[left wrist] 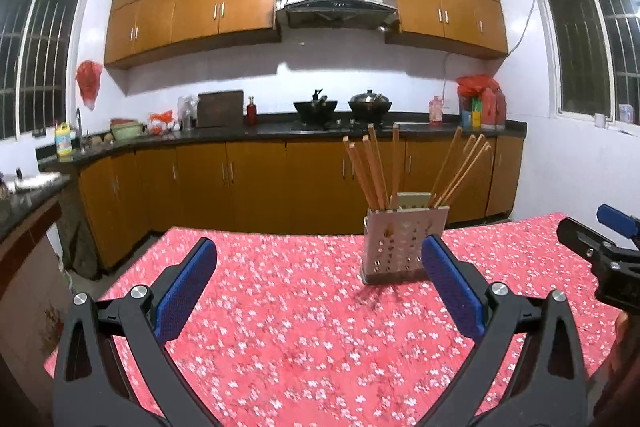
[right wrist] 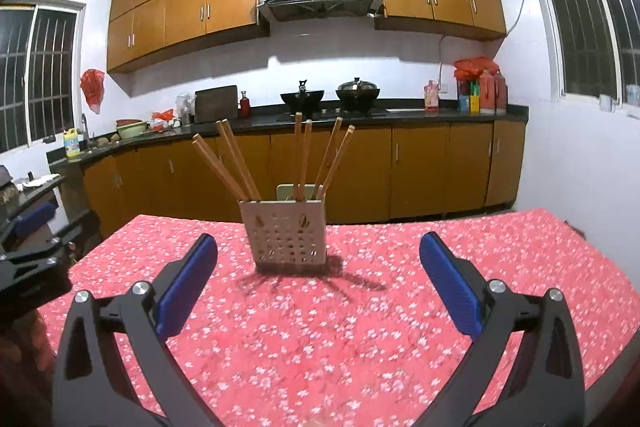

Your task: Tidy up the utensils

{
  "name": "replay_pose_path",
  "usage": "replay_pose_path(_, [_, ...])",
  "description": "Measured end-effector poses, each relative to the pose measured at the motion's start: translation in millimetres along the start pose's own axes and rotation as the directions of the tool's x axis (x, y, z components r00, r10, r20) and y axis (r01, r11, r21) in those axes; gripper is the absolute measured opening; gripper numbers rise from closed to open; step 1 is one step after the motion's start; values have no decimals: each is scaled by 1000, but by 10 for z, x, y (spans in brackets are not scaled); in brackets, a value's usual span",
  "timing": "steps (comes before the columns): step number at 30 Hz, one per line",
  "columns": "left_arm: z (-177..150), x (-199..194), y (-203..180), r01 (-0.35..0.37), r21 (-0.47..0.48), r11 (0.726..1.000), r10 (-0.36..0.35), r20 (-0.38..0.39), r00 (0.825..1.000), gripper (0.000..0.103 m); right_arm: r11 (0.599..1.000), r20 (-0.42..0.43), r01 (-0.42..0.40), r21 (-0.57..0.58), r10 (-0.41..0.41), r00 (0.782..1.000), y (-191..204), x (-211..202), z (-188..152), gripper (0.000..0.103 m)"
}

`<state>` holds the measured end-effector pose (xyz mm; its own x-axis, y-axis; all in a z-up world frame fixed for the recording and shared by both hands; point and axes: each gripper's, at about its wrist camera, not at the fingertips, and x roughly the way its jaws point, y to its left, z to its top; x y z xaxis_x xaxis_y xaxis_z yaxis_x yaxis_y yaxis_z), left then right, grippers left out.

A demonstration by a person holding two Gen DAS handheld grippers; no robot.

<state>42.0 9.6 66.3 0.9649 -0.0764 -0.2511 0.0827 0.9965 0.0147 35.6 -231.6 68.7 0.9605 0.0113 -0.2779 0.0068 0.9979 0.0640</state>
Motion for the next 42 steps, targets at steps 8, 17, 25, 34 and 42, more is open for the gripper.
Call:
replay_pose_path(8, [-205, 8, 125, 15, -79, 997, -19, -51, 999, 101, 1000, -38, -27, 14, 27, 999, 25, 7, -173, 99])
replay_pose_path(17, [-309, -3, 98, -18, -43, 999, 15, -62, 998, 101, 999, -55, 15, -44, -17, 998, 143, 40, -330, 99])
replay_pose_path(25, [-388, 29, 73, -16, -36, 999, 13, -88, 996, 101, 999, -80, 27, -38, -30, 996, 145, 70, -411, 99])
replay_pose_path(34, [-432, 51, 80, -11, -27, 1000, 8, -101, 995, 101, 999, -101, 31, -33, -34, 994, 139, 115, -493, 99])
replay_pose_path(42, [-445, 65, 43, -9, -14, 1000, 8, -106, 994, 101, 999, -110, 39, -23, -41, 993, 108, 133, -526, 99])
